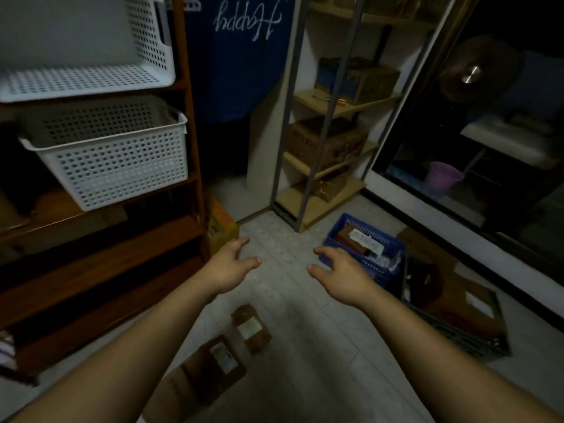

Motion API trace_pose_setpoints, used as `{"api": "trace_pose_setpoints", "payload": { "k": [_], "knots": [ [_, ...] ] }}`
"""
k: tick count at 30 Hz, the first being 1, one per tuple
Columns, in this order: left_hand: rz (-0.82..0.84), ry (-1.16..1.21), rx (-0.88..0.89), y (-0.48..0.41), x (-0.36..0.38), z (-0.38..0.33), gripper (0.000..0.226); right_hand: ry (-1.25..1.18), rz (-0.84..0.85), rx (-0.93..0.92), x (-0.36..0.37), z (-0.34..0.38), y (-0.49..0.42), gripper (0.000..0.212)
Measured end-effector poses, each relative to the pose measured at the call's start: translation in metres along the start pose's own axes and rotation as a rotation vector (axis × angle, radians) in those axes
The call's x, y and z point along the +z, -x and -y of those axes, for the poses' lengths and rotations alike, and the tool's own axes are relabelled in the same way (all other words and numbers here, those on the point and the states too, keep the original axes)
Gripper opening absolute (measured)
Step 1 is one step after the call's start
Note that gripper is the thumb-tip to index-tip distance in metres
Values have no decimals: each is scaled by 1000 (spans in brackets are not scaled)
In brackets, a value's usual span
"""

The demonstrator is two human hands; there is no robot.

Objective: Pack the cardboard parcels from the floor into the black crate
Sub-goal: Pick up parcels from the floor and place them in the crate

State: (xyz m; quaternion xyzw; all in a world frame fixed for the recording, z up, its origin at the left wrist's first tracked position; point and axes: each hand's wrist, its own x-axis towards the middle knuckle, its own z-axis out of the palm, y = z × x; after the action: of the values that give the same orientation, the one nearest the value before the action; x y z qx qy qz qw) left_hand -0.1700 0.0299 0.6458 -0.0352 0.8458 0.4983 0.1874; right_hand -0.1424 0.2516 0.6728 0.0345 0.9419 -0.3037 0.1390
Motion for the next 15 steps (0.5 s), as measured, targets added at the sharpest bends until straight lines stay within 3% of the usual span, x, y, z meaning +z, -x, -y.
{"api": "trace_pose_setpoints", "payload": {
  "k": [6,11,15],
  "knots": [
    [-63,89,-108,-41,-6,17,66,46,128,-56,12,-5,-75,53],
    [-206,177,-219,-61,10,37,56,74,320,-145,31,-18,-144,52],
    [-325,186,-360,-86,40,54,63,130,476,-226,37,-43,-208,52]
  ]
}}
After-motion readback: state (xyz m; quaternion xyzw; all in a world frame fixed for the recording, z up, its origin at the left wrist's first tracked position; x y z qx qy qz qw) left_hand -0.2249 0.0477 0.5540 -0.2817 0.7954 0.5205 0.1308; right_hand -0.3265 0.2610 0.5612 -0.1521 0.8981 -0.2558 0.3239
